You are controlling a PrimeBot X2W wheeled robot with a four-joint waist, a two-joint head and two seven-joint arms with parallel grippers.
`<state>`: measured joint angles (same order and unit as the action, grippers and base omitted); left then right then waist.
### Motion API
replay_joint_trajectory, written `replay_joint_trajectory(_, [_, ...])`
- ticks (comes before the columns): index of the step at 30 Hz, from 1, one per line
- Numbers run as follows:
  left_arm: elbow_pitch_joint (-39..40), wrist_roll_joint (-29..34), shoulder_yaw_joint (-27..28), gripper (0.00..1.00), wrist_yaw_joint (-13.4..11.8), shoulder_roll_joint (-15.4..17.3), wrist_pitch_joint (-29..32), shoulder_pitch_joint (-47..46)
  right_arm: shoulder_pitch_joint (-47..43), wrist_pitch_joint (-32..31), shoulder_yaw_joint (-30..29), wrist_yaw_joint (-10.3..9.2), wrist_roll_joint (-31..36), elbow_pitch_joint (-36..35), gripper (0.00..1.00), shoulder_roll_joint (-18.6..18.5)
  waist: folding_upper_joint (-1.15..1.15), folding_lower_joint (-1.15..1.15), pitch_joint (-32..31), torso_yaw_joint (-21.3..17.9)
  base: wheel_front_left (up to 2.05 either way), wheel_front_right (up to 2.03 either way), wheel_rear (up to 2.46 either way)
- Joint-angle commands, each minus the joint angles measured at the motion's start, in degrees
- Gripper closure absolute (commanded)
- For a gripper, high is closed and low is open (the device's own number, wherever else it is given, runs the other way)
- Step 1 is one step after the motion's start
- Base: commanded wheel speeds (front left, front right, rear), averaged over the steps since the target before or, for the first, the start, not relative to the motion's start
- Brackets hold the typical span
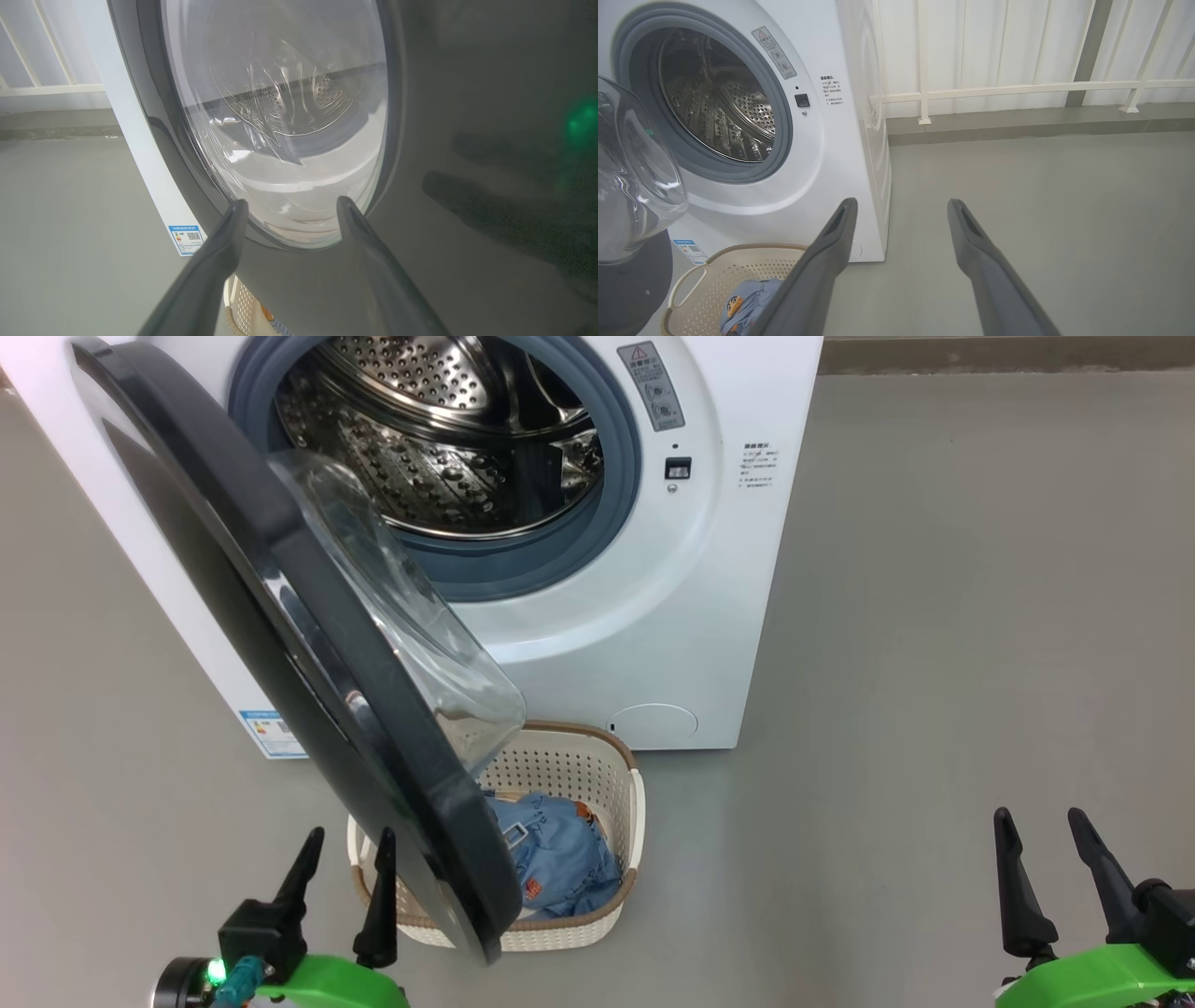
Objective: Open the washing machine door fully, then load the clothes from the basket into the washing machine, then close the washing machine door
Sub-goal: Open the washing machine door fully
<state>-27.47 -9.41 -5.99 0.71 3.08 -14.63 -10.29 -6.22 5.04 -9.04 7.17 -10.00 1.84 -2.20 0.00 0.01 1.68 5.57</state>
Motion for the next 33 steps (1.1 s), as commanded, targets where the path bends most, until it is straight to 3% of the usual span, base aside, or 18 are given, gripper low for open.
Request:
replay_joint_trajectory(1, [0.99, 0.16, 1.84, 0.00, 0.09, 0.97, -0.37, -1.19, 0.48, -0.07, 1.10, 0.32, 0.13, -1.76, 0.00, -0.69, 0.00, -0.01, -0.09, 0.04, 0.00, 0.00, 0.00])
replay_joint_trajectory(10, [0.25, 0.00, 2.18, 0.00, -0.18, 1.25, -0.37, -1.71, 0.19, -0.05, 0.96, 0.32, -0.27, -1.71, 0.00, -0.68, 0.00, -0.01, -0.34, 0.04, 0.00, 0.00, 0.00])
replay_joint_trajectory(11, [0.16, -0.01, 2.24, 0.17, -0.24, 1.32, -0.37, -1.85, 0.17, -0.03, 0.94, 0.32, -0.26, -1.67, 0.00, -0.68, 0.00, -0.01, -0.38, 0.05, 0.00, 0.00, 0.00])
replay_joint_trajectory(12, [0.12, -0.08, 2.48, 0.67, -0.51, 1.41, -0.37, -2.16, 0.15, 0.02, 0.90, 0.32, -0.32, -1.62, 0.00, -0.68, 0.00, -0.01, -0.40, 0.09, 0.00, 0.00, 0.00])
replay_joint_trajectory(14, [0.33, -0.14, 2.76, 1.00, -0.89, 1.51, -0.37, -2.45, 0.11, 0.08, 0.83, 0.32, -0.33, -1.57, 0.00, -0.68, 0.00, -0.01, -0.47, 0.16, 0.00, 0.00, 0.00])
replay_joint_trajectory(22, [7.16, 0.15, 5.03, 1.00, -4.07, 2.78, -0.37, -4.87, -0.10, 0.07, 0.29, 0.32, -0.52, -1.70, 0.00, -0.68, 0.00, -0.01, -0.31, 1.07, 0.00, 0.00, 0.00])
replay_joint_trajectory(27, [19.12, 0.82, 5.94, 1.00, -6.41, 2.92, -0.34, -6.08, -0.22, 0.10, -0.17, 0.32, -0.54, -1.68, 0.00, -0.68, 0.00, -0.01, -0.36, 1.73, 0.00, 0.00, 0.00])
replay_joint_trajectory(33, [33.22, 1.88, 3.80, 1.00, -7.25, 2.37, 1.24, -5.70, -0.26, 0.18, -0.25, 0.32, -0.73, -1.56, 0.00, -0.68, 0.00, -0.01, -0.48, 1.91, 0.00, 0.00, 0.00])
